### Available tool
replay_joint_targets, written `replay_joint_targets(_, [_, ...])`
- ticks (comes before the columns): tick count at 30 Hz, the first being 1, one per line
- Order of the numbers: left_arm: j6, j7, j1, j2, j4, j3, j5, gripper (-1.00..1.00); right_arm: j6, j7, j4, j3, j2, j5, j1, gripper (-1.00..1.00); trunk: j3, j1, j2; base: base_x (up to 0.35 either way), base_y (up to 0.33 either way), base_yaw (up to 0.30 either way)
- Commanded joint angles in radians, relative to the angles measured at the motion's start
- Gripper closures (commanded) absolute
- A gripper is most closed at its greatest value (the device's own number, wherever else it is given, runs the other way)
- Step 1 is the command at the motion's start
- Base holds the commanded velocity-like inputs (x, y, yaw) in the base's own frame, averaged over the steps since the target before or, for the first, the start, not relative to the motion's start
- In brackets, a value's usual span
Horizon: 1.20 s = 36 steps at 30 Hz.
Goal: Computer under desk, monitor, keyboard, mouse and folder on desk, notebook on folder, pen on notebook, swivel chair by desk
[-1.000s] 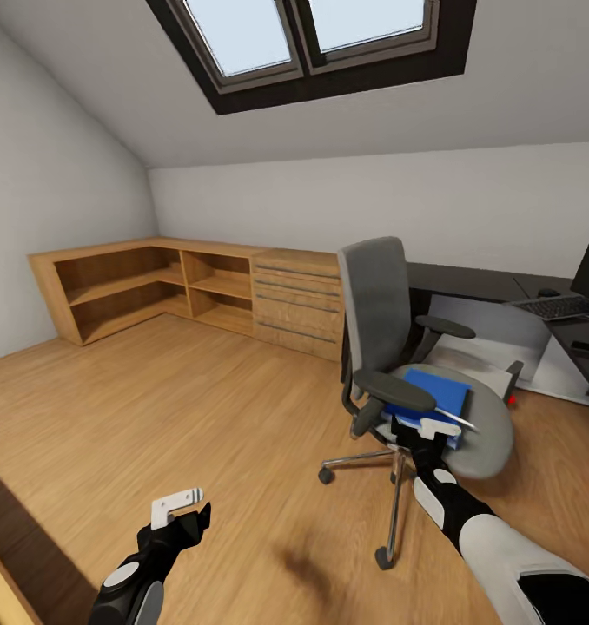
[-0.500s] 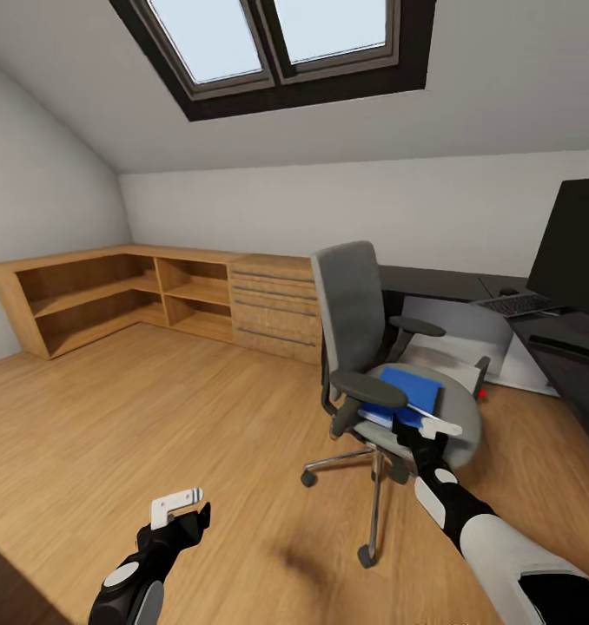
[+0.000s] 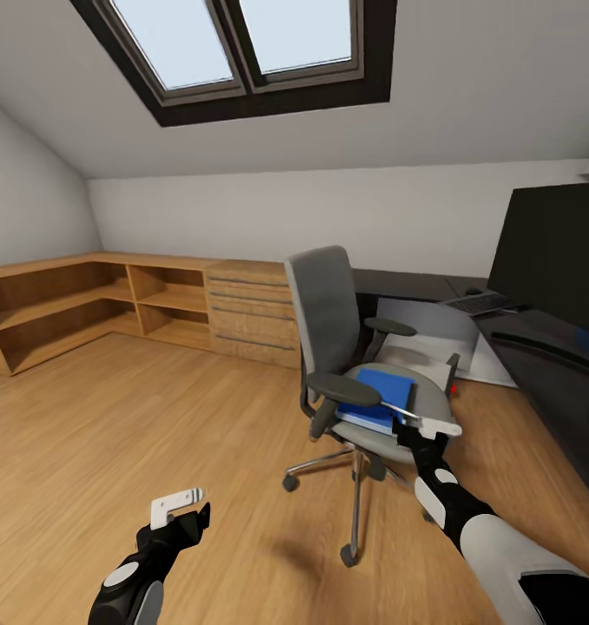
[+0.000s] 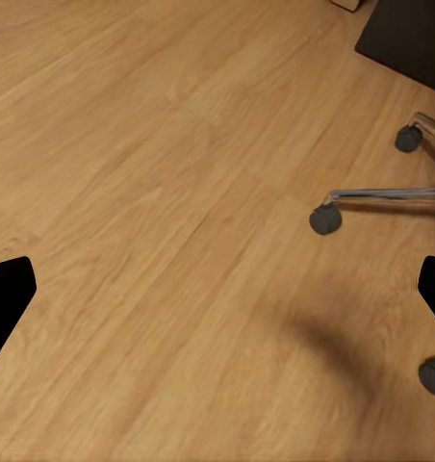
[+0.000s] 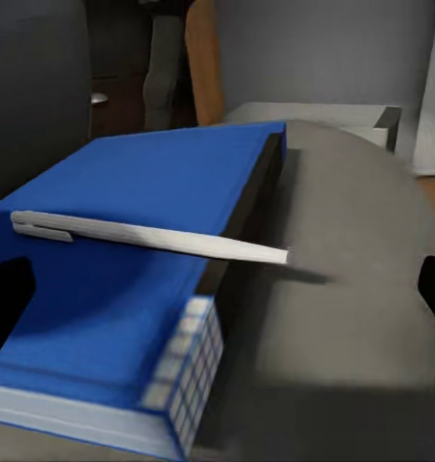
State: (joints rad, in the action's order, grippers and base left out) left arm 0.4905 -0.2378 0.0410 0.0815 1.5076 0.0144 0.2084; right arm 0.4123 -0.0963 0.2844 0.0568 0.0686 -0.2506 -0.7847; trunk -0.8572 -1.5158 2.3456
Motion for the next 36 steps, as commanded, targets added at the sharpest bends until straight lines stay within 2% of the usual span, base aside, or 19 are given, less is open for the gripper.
replay_joint_targets(1, [0.003,-0.009,0.0,0.0,0.002,0.001,0.011,-1.0,0.003,-0.003,-0.001,0.006,0.0,-0.007,-0.001,-1.0,0.0,0.0,0.0,0.0,0.0,-0.185])
replay_joint_targets(13, [0.0,-0.01,0.0,0.0,0.002,0.001,0.01,-1.0,0.003,-0.003,-0.003,0.007,-0.001,-0.007,-0.001,-1.0,0.013,0.0,0.0,0.0,0.0,-0.164])
replay_joint_targets(16, [-0.025,-0.01,0.0,0.0,0.002,0.001,0.01,-1.0,0.003,-0.003,-0.004,0.008,-0.001,-0.007,-0.001,-1.0,0.014,0.0,0.0,0.0,0.0,-0.028])
replay_joint_targets(17, [-0.067,-0.008,0.0,0.0,0.002,0.001,0.01,-1.0,0.003,-0.003,-0.004,0.008,-0.002,-0.007,-0.001,-1.0,0.014,0.0,0.0,0.0,0.0,-0.008])
replay_joint_targets(19, [-0.1,-0.007,0.0,0.0,0.002,0.001,0.009,-1.0,0.003,-0.002,-0.004,0.008,-0.003,-0.007,0.0,-1.0,0.014,0.0,0.0,0.0,0.0,-0.003])
replay_joint_targets(26, [-0.113,-0.006,0.0,0.0,0.002,0.001,0.009,-1.0,0.003,-0.003,0.003,0.007,-0.004,-0.008,0.0,-1.0,0.014,0.0,0.0,0.0,0.0,0.0])
replay_joint_targets(36, [-0.113,-0.006,0.0,0.0,0.002,0.001,0.009,-1.0,0.005,-0.003,0.001,0.006,-0.003,-0.007,0.001,-1.0,0.022,0.0,0.0,0.0,0.253,-0.24])
